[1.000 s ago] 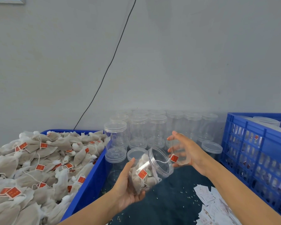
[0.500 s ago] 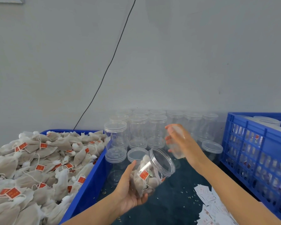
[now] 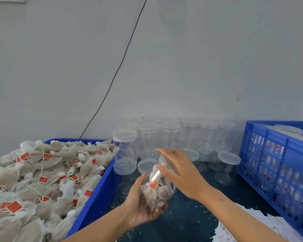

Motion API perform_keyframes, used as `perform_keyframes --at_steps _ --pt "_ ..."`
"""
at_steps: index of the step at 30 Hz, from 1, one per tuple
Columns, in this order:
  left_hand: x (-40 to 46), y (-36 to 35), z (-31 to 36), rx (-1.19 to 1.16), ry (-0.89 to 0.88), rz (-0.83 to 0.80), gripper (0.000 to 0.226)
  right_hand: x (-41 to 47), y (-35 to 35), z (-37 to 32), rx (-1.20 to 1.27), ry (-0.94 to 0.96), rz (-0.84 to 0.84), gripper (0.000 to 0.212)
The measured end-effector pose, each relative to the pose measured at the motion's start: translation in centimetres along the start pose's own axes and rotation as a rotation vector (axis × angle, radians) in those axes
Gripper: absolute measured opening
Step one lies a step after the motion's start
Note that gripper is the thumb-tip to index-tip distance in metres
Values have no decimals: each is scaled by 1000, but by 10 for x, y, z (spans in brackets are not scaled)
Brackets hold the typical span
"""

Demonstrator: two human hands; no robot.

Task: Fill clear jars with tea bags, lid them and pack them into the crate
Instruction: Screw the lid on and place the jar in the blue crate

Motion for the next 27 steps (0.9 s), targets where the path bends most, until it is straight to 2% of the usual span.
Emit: perform_keyframes --at_steps 5,8,10,13,16,17,19,21,23,25,27 --pt "1 1 4 163 111 22 76 -6 5 1 139 191 20 41" --pt "-5 -2 4 199 109 31 74 -9 2 7 125 162 28 44" --pt "-6 -3 6 199 27 95 69 -7 -2 11 128 35 35 43" --pt "-5 -5 7 234 -170 155 58 -3 -11 16 116 -263 28 36" --pt "-4 -6 4 258 -262 170 54 0 -19 17 81 -446 -81 43" --pt "-5 -6 3 247 -254 170 55 1 -18 16 138 -435 -118 51" --pt "-7 -6 4 200 -193 165 59 -1 -11 12 269 -288 -176 64" --pt "-9 -5 6 126 -83 130 65 -6 -1 6 258 -57 -201 57" --pt "-11 -5 5 99 -11 91 68 -11 2 7 151 53 -163 52" --pt "-11 -7 3 130 -41 94 67 -13 -2 10 135 -1 -124 52" --pt "-9 -7 3 193 -209 162 58 -12 -12 16 105 -143 -130 49"
Point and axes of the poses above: each hand's wrist, its own x-axis towards the middle knuckle, its own y-axis out of the back of the hand, z = x × y, the point moved 3 cm from there along x, towards the middle knuckle, and after that the axes turned 9 degrees about -x, right-handed, at the moved point
